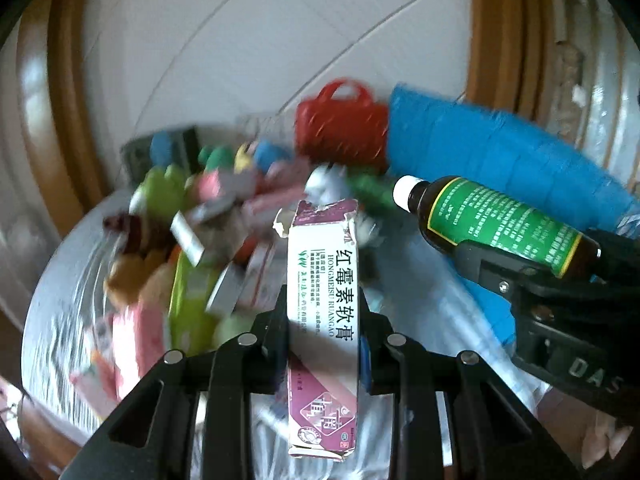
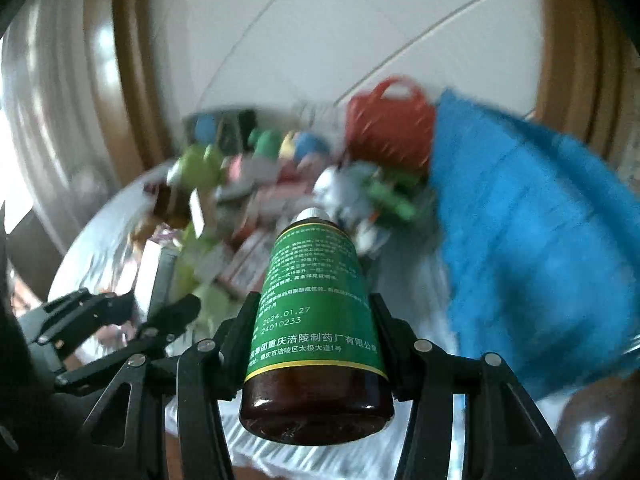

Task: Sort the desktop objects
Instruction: 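Carry the ointment box and green bottle over the blue crate with both tools, then open both tools to drop the box and bottle into the crate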

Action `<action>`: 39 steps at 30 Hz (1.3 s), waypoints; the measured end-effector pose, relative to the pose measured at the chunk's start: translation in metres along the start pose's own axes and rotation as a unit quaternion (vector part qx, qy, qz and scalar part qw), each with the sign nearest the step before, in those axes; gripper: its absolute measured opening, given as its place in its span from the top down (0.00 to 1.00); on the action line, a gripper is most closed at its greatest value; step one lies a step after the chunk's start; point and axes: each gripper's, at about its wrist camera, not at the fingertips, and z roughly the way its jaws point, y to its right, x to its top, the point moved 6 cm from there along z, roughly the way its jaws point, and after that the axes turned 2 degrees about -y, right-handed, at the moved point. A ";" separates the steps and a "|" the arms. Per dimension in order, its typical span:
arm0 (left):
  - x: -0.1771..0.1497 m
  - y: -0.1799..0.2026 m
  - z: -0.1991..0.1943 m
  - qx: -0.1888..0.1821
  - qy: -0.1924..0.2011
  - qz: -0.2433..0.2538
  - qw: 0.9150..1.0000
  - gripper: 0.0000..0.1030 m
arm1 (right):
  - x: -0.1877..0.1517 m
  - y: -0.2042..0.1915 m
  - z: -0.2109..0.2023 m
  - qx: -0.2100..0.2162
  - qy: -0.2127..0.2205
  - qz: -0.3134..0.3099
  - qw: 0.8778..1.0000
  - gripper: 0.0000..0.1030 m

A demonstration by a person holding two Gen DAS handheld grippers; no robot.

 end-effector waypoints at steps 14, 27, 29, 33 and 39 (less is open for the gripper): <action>0.159 0.225 0.000 -0.059 0.094 0.041 0.993 0.74 | 0.064 0.211 -0.116 -0.111 0.092 0.007 0.990 0.50; 0.115 0.373 0.113 -0.055 -0.099 0.077 0.991 0.74 | -0.013 0.375 -0.042 -0.109 -0.068 0.018 0.991 0.50; 0.108 0.380 0.120 -0.060 -0.122 0.079 0.988 0.74 | -0.022 0.385 -0.037 -0.111 -0.090 0.014 0.990 0.50; 0.101 0.385 0.123 -0.055 -0.138 0.073 0.986 0.74 | -0.033 0.408 -0.036 -0.110 -0.100 0.028 0.989 0.50; 0.096 0.396 0.130 -0.080 -0.183 0.076 0.977 0.74 | -0.042 0.437 -0.033 -0.105 -0.130 0.046 0.985 0.50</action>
